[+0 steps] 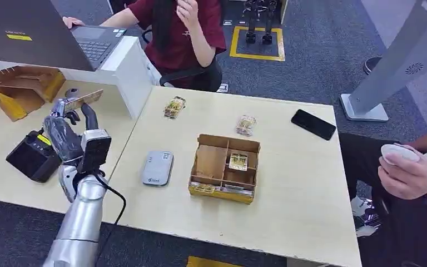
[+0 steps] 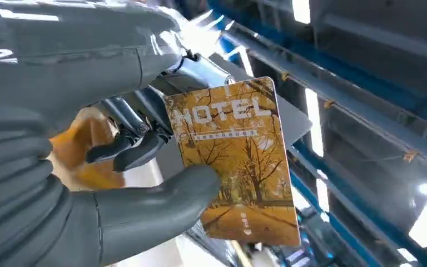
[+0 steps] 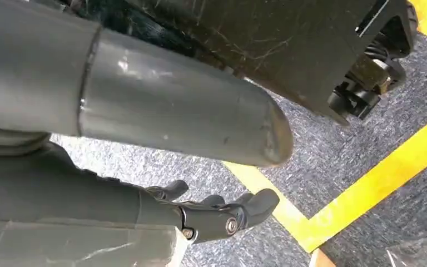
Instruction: Pass the card to the sensor for recognition and then transmit it.
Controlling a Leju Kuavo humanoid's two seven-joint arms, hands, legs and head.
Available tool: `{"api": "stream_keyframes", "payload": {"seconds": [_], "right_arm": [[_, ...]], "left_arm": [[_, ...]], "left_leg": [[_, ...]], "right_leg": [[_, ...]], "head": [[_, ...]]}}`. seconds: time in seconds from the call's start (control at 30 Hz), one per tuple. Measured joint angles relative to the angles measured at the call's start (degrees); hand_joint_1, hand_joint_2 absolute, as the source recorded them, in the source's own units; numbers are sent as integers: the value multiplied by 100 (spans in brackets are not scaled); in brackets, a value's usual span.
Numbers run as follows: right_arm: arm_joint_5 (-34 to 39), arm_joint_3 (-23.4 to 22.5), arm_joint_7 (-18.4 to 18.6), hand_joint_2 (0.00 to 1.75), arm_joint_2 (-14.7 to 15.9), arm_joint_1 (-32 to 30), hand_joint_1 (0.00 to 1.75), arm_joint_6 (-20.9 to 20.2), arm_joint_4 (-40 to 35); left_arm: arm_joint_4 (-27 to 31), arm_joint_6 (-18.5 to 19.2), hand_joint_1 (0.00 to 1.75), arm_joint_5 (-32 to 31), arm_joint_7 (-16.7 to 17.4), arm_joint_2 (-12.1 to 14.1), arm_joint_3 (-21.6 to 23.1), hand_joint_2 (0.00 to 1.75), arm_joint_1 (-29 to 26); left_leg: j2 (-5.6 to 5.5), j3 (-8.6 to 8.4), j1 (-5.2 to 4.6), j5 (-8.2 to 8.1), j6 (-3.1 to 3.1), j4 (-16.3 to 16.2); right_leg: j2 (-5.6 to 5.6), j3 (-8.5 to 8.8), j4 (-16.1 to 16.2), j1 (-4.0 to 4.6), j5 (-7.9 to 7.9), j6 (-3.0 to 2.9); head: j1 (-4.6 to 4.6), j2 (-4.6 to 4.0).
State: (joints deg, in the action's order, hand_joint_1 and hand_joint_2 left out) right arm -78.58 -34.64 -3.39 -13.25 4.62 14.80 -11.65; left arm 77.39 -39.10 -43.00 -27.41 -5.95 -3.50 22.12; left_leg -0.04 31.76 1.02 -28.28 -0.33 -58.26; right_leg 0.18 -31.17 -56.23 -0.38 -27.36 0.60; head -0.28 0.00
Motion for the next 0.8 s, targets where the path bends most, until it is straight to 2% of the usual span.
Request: {"api": "stream_keyframes", "payload": {"seconds": [0.13, 0.33, 0.57, 0.8], "right_arm": [[-52, 26, 20, 0, 0, 42, 0, -81, 0], [-63, 107, 20, 0, -2, 78, 0, -83, 0], [-48, 135, 20, 0, -17, 94, 0, -79, 0], [-46, 142, 15, 0, -17, 93, 0, -79, 0]], "left_arm": [[-520, 0, 175, -1086, -35, -94, -625, 175, 408], [-1038, 0, 175, -1767, -162, -286, -1293, 175, 810], [-1331, -2, 175, -1957, -337, -485, -1757, 175, 992], [-1462, -2, 175, -1835, -415, -570, -1870, 175, 1022]], "left_leg": [[0, 0, 0, 1, -1, 0], [-1, 1, 0, 1, -1, -1], [0, 1, -1, 1, -1, -1], [0, 1, 0, 1, -1, -1]], "right_leg": [[0, -1, -1, 0, 0, 0], [1, -2, -2, 0, 0, 0], [1, -3, -2, 0, 0, 0], [1, -3, -2, 0, 0, 0]], "head": [[0, 0], [0, 0], [2, 0], [2, 0]]}}
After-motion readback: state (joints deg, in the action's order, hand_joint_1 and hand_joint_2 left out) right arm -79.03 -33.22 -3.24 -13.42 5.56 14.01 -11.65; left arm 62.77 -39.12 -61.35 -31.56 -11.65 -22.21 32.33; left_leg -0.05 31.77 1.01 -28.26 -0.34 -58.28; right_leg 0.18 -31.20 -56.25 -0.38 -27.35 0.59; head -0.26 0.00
